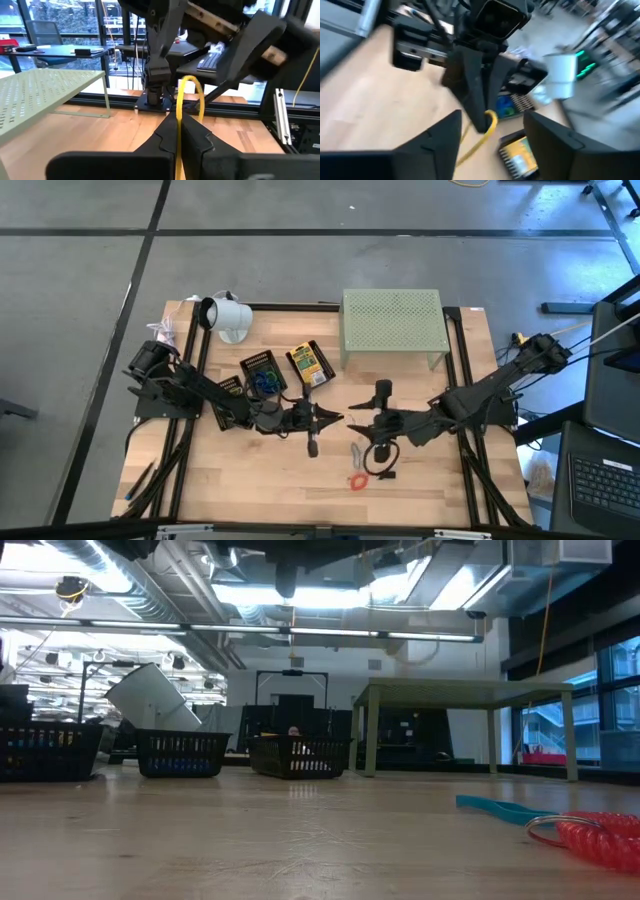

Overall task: Pick & Place Office Desk Supplies
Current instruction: Put the yellow rubber band into the left black basket

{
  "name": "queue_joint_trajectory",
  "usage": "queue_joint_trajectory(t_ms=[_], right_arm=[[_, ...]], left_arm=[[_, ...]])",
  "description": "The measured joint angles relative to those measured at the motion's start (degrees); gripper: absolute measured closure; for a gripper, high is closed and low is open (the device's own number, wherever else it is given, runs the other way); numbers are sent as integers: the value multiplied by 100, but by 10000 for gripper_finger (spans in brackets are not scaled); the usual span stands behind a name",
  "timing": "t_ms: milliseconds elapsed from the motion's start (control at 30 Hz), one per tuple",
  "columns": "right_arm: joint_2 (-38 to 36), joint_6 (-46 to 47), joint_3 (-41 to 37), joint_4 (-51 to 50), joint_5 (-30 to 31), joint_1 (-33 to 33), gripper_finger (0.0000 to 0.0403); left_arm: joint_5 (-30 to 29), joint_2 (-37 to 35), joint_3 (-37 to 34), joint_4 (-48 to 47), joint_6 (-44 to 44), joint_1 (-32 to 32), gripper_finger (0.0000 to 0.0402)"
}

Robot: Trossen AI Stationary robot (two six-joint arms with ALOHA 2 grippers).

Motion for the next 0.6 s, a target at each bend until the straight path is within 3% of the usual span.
queue_joint_trajectory(t_ms=[133, 267, 367, 600], right_arm=[[-366, 981, 0, -703, -816, -2, 158], [-606, 1949, 0, -1274, -1771, -2, 153], [-651, 2379, 0, -1556, -2126, 14, 158], [-644, 2616, 0, -2091, -2064, 92, 174]], left_arm=[[-211, -2, 1, -139, -2, -2, 398], [-1078, -2, 1, -664, -320, 2, 398], [-1539, -19, 4, -1417, -940, 52, 398], [-847, -821, 6, -4256, -2990, 250, 398]])
